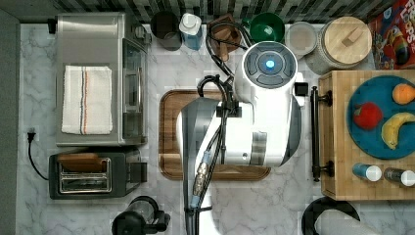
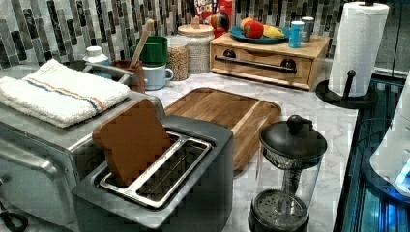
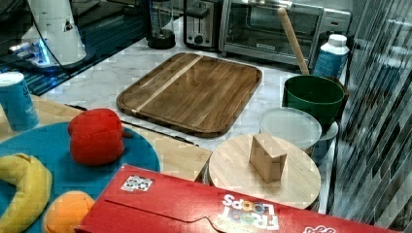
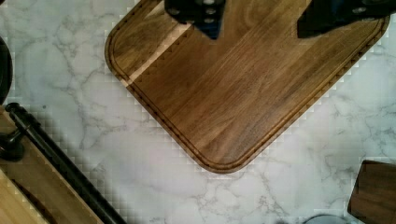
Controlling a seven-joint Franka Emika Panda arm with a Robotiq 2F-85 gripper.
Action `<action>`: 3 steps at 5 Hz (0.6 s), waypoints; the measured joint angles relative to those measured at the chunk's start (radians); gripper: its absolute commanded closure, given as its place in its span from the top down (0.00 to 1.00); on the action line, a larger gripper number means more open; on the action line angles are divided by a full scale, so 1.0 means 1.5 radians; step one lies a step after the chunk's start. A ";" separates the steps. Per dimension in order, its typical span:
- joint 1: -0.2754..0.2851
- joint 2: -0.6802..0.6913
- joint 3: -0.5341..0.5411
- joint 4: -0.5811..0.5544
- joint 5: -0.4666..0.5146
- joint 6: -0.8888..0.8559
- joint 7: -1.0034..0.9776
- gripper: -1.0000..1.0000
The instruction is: Open the drawer.
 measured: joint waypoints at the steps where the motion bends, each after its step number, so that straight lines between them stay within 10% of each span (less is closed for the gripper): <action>1: -0.004 0.000 0.000 -0.005 -0.001 0.007 0.000 1.00; 3: -0.011 0.001 -0.005 -0.017 -0.002 0.007 -0.002 1.00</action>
